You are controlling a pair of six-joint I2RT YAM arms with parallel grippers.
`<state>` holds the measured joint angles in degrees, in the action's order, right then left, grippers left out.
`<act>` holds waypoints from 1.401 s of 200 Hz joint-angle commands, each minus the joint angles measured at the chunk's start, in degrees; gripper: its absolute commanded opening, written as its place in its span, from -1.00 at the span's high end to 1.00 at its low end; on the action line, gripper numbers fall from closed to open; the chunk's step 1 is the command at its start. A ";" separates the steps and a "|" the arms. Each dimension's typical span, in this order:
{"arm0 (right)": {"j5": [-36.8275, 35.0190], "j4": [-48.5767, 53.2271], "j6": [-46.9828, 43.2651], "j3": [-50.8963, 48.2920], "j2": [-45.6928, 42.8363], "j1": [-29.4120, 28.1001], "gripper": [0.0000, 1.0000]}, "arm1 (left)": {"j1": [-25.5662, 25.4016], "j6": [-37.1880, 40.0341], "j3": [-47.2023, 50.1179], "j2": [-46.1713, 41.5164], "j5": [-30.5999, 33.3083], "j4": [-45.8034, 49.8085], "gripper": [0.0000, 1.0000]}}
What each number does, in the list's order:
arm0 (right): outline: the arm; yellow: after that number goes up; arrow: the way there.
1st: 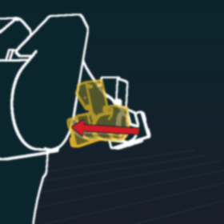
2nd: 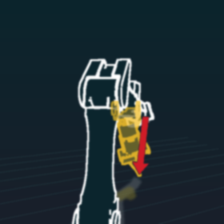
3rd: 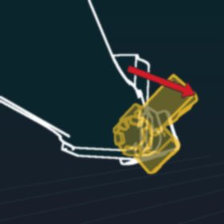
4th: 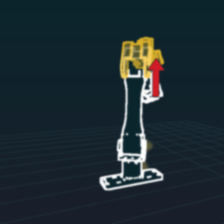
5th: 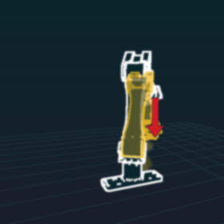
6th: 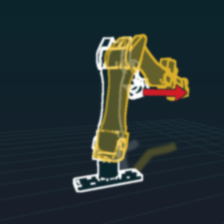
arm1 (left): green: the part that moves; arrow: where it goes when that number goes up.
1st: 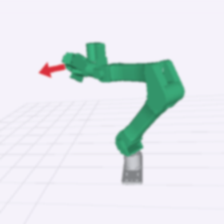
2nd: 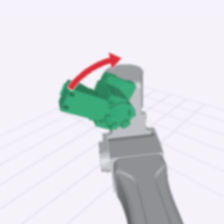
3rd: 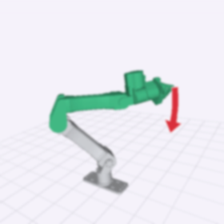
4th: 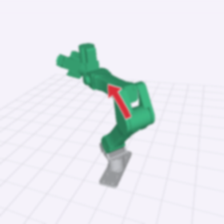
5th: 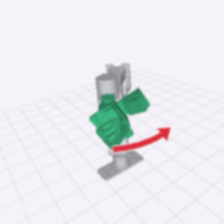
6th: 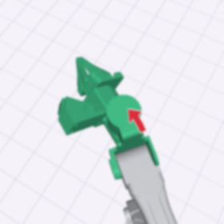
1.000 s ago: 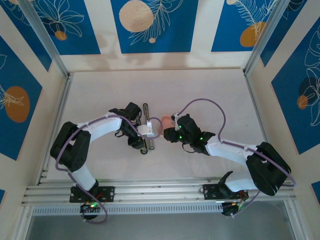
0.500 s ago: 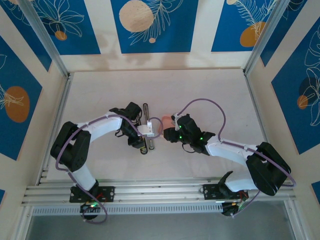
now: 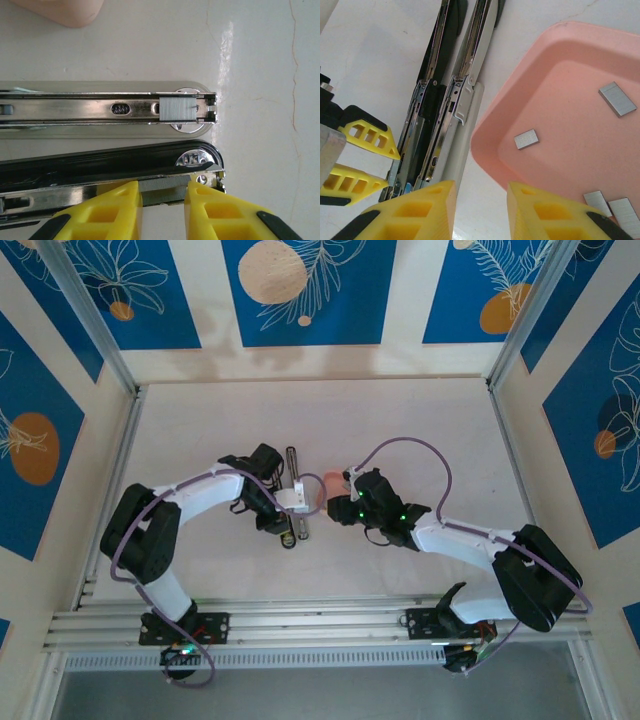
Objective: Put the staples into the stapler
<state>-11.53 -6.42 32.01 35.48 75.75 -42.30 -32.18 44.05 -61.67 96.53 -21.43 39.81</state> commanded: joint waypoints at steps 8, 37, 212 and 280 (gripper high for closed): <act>0.20 0.32 0.42 -1.12 -1.65 0.20 0.35 | -0.75 -0.55 0.44 -3.05 -2.45 -0.74 0.50; 0.29 0.24 0.87 -1.33 -2.32 0.20 0.35 | -0.77 -1.49 1.64 -4.71 -3.28 -2.76 0.51; 3.87 0.57 0.33 0.48 0.19 0.45 0.34 | -2.09 -0.81 -2.00 1.70 4.91 3.05 0.14; 3.18 1.76 0.33 0.72 -0.01 0.47 0.34 | -2.18 -2.58 -3.21 3.18 11.56 1.27 0.38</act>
<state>-8.71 -5.96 32.62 34.81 76.01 -42.17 -34.04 42.00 -63.70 98.39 -14.81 40.58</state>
